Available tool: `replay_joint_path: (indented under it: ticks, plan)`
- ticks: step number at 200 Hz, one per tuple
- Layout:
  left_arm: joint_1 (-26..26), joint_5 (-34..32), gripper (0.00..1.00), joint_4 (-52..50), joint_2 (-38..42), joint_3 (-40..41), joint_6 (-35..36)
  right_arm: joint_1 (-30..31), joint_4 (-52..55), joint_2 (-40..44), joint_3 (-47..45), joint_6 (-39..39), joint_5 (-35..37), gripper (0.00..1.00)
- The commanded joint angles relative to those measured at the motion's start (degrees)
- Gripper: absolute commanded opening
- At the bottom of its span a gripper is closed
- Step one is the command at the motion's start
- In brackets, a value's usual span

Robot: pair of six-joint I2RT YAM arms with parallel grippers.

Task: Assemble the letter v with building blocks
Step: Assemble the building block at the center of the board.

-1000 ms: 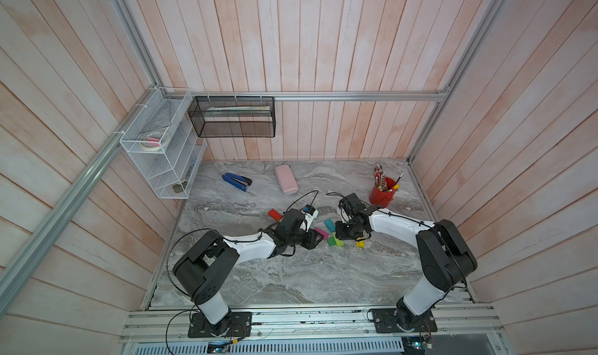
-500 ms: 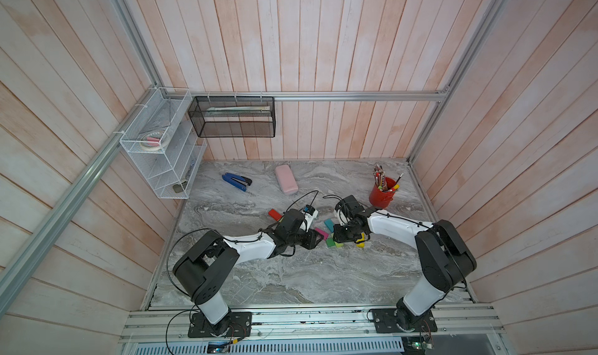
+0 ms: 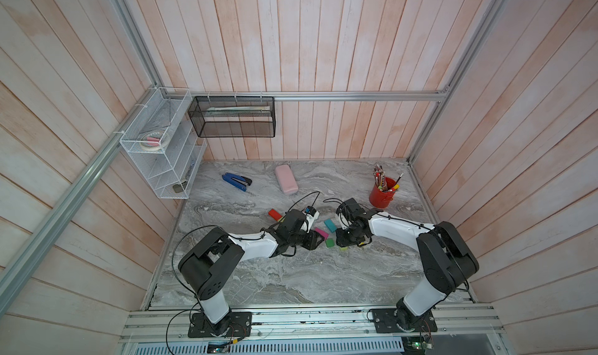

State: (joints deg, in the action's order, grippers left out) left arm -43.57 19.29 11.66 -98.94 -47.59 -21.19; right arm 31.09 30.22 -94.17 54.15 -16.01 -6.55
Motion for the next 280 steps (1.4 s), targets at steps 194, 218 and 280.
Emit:
replay_joint_path:
  ticks: [194,218,280]
  plan:
    - [-0.7,1.2,0.42,4.6,-4.3,-2.5,-5.3,1.1,0.1,-3.5,0.3,11.2,3.5,0.3]
    - [-0.7,1.1,0.42,4.5,-4.8,-2.9,-5.5,1.2,0.6,-4.4,0.9,12.7,4.1,0.32]
    - [-0.7,1.3,0.42,4.2,-5.3,-3.5,-5.5,1.1,0.6,-3.0,1.8,11.1,7.6,0.46]
